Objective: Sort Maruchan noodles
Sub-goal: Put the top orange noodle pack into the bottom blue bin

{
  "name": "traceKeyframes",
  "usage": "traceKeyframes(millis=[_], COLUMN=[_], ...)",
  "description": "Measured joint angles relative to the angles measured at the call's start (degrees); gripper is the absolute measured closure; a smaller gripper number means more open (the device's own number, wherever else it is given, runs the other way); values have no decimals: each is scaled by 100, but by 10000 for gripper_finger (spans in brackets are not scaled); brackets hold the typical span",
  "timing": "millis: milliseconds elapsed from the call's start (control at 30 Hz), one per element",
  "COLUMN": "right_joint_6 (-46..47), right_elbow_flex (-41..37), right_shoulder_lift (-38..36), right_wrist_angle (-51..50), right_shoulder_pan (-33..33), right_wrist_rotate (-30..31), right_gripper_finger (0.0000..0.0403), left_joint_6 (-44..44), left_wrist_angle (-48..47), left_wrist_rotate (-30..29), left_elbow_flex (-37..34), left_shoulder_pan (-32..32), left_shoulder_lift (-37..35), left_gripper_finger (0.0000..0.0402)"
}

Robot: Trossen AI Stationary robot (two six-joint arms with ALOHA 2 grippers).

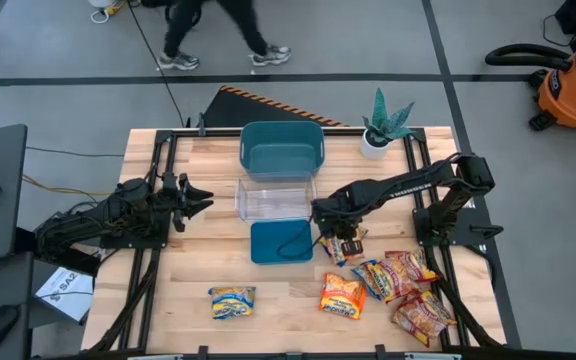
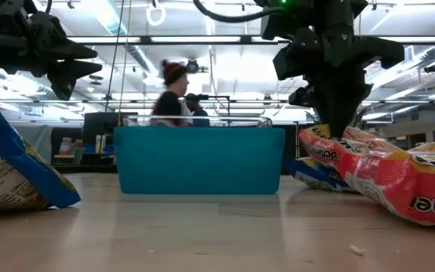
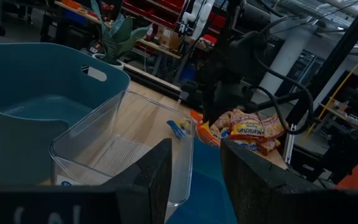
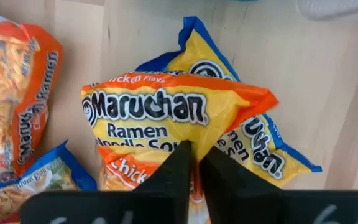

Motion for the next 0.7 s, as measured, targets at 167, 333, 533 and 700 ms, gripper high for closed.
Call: traceKeyframes(millis=[167, 333, 533, 700], right_joint_6=[12, 58, 56, 35], right_elbow_flex=[149, 392, 880, 1392], right_shoulder_lift=[-2, -4, -7, -7], right_wrist_angle=[-306, -408, -743, -942], right_shoulder_pan=[-90, -129, -86, -32], right_wrist_rotate=[5, 22, -84, -125], right_gripper_finger=[387, 386, 387, 387], left_joint_6=[2, 2, 0, 2], left_wrist_angle=[-1, -2, -1, -2], left_wrist_rotate=[0, 0, 0, 0], left_elbow_flex=[0, 0, 0, 0], left_shoulder_pan=[0, 0, 0, 0], left_shoulder_lift=[0, 0, 0, 0], left_gripper_finger=[260, 260, 260, 260])
